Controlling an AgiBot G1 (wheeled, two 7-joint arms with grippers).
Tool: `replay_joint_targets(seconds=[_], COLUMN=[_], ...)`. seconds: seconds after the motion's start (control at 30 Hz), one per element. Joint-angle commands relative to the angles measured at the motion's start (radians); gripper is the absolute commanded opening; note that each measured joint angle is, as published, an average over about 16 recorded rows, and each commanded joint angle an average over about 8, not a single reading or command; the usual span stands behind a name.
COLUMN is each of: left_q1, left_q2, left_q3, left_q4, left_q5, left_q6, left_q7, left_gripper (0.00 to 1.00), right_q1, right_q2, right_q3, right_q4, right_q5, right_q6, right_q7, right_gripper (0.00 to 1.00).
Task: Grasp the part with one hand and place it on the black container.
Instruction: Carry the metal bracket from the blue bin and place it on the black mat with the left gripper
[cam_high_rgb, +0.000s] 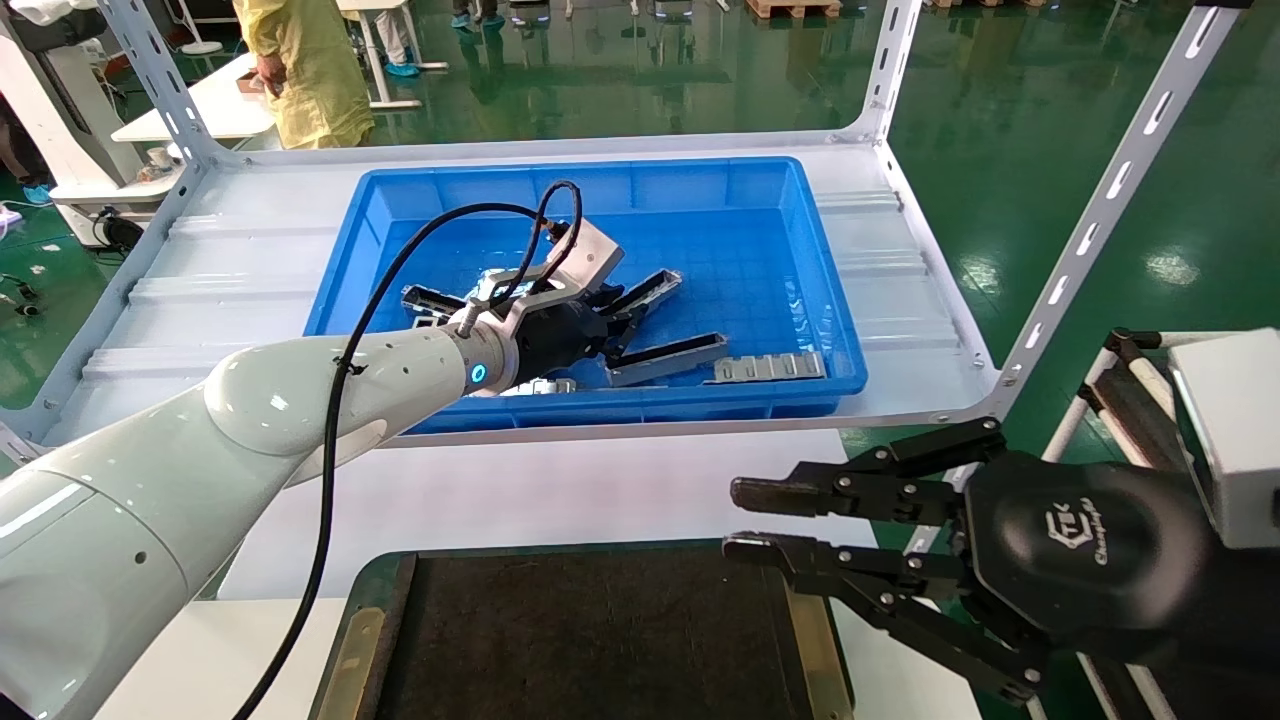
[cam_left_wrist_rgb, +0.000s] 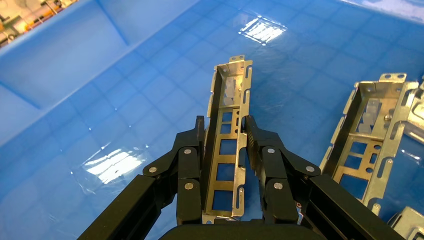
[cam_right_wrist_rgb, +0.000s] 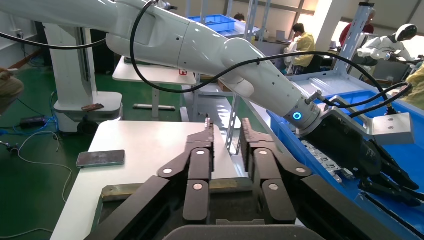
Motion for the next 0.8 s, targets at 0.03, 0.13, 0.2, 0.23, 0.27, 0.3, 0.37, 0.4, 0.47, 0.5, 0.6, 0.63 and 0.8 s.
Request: replay_joint_targets(seconds=[0.03, 0.13, 0.2, 0.23, 0.27, 0.3, 0.37, 0.4, 0.47, 0.5, 0.6, 0.63, 0.8], left_q1=[-0.003, -0.014, -0.023, -0.028, -0.033, -0.038, -0.05, -0.055, -0.068, -0.074, -0.091, -0.096, -0.11], left_q2=[0.0, -0.003, -0.005, -0.007, -0.009, -0.011, -0.016, -0.019, -0.025, -0.028, -0.043, -0.05, -0.102], left_q3=[0.005, 0.003, -0.002, -0.006, -0.011, -0.016, -0.029, -0.037, -0.054, -0.063, -0.093, -0.104, -0.162], left_q4=[-0.002, 0.0, 0.004, 0.006, 0.008, 0.011, 0.016, 0.019, 0.026, 0.03, 0.041, 0.043, 0.032], left_q5=[-0.007, -0.022, -0.034, -0.041, -0.048, -0.055, -0.071, -0.079, -0.096, -0.105, -0.132, -0.143, -0.201], left_q6=[-0.003, 0.004, 0.013, 0.018, 0.025, 0.032, 0.049, 0.059, 0.081, 0.094, 0.14, 0.158, 0.258], left_q7=[0.01, 0.033, 0.048, 0.056, 0.065, 0.075, 0.098, 0.11, 0.139, 0.154, 0.207, 0.225, 0.32], left_gripper=[0.0, 0.0, 0.0, 0.0, 0.0, 0.0, 0.0, 0.0, 0.0, 0.0, 0.0, 0.0, 0.0], right_q1=[0.0, 0.0, 0.0, 0.0, 0.0, 0.0, 0.0, 0.0, 0.0, 0.0, 0.0, 0.0, 0.0], right_q2=[0.0, 0.0, 0.0, 0.0, 0.0, 0.0, 0.0, 0.0, 0.0, 0.0, 0.0, 0.0, 0.0], right_q3=[0.0, 0.0, 0.0, 0.0, 0.0, 0.0, 0.0, 0.0, 0.0, 0.0, 0.0, 0.0, 0.0], right_q4=[0.0, 0.0, 0.0, 0.0, 0.0, 0.0, 0.0, 0.0, 0.0, 0.0, 0.0, 0.0, 0.0], right_q5=[0.0, 0.0, 0.0, 0.0, 0.0, 0.0, 0.0, 0.0, 0.0, 0.0, 0.0, 0.0, 0.0], right_q6=[0.0, 0.0, 0.0, 0.0, 0.0, 0.0, 0.0, 0.0, 0.0, 0.0, 0.0, 0.0, 0.0], right_q7=[0.0, 0.0, 0.0, 0.0, 0.0, 0.0, 0.0, 0.0, 0.0, 0.0, 0.0, 0.0, 0.0], right_gripper=[0.0, 0.0, 0.0, 0.0, 0.0, 0.0, 0.0, 0.0, 0.0, 0.0, 0.0, 0.0, 0.0])
